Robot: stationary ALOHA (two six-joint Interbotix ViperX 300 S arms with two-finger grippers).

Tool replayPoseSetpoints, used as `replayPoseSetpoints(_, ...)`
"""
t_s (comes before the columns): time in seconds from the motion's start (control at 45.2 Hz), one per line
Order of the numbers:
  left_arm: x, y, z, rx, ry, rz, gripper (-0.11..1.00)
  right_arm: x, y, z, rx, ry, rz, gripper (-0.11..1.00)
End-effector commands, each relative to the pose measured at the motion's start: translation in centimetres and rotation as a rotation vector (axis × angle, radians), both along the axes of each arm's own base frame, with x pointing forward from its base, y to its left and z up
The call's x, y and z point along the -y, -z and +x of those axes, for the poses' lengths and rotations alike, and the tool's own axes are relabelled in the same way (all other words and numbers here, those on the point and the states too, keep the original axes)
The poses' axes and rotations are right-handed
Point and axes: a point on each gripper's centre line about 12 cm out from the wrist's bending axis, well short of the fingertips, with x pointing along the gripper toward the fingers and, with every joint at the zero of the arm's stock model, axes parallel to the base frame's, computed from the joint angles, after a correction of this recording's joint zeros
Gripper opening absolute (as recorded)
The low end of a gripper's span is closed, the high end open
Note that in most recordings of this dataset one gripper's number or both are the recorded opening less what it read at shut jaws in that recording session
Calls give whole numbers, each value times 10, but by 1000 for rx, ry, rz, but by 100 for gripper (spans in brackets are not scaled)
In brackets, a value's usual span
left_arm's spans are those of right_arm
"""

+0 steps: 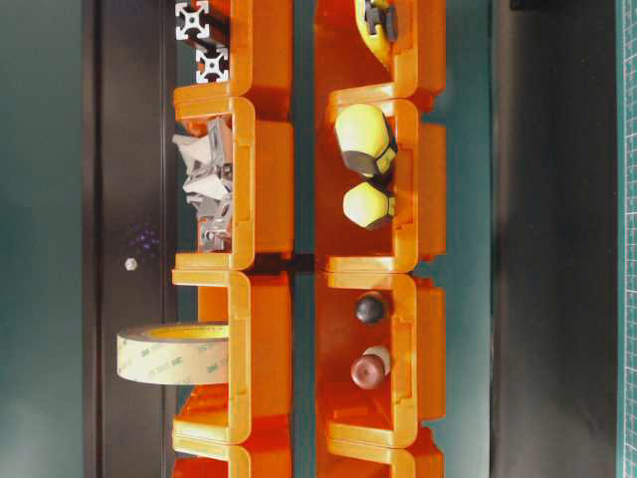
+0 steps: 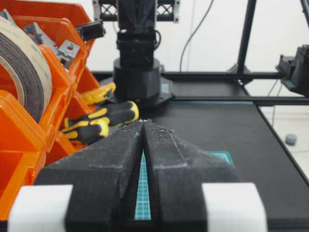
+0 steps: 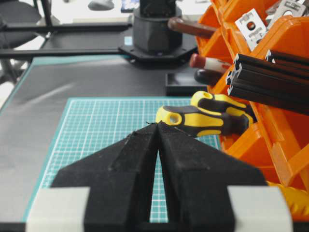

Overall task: Pick vinyl tape from container rack with left arm.
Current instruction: 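Move the left gripper into the top-left bin toward the red tape roll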

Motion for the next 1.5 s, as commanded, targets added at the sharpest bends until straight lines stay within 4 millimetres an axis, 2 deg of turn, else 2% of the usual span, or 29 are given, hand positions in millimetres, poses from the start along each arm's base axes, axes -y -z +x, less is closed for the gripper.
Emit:
replayPoseSetpoints(0.0, 0, -18, 4, 32, 2, 48, 5, -1, -16, 3, 52, -3, 15, 2)
replayPoseSetpoints(0.066, -3, -29, 5, 35, -14, 46, 9, -1, -19, 2, 78, -3, 16, 5)
replayPoseSetpoints(0.155, -6, -43, 8, 9, -28, 37, 0, -1, -23, 2, 110, -3, 16, 0)
replayPoseSetpoints(0.398, -19, -91, 15, -86, -90, -30, 0, -1, -31, 3, 182, -6, 16, 0)
replayPoseSetpoints(0.664, -34, -146, 26, -450, -178, -68, 0, -1, -29, 3, 164, -6, 21, 0)
replayPoseSetpoints(0.774, -39, -158, 30, -600, -203, -62, 0, -1, -26, 3, 144, -5, 39, 0)
replayPoseSetpoints(0.907, -45, -161, 36, -776, -221, -44, 0, -1, -21, 3, 104, -2, 71, 0)
replayPoseSetpoints(1.084, -51, -149, 46, -990, -189, 59, 0, -1, -19, 3, 79, 1, 98, 0)
replayPoseSetpoints(1.305, -63, -141, 64, -1170, -167, 112, 1, -1, -17, 2, 65, 2, 101, 0)
replayPoseSetpoints(1.416, -69, -142, 71, -1201, -176, 102, 10, -1, -19, 1, 72, 2, 101, 0)
replayPoseSetpoints(1.482, -71, -143, 75, -1212, -176, 103, 23, -1, -20, 0, 79, 1, 101, 0)
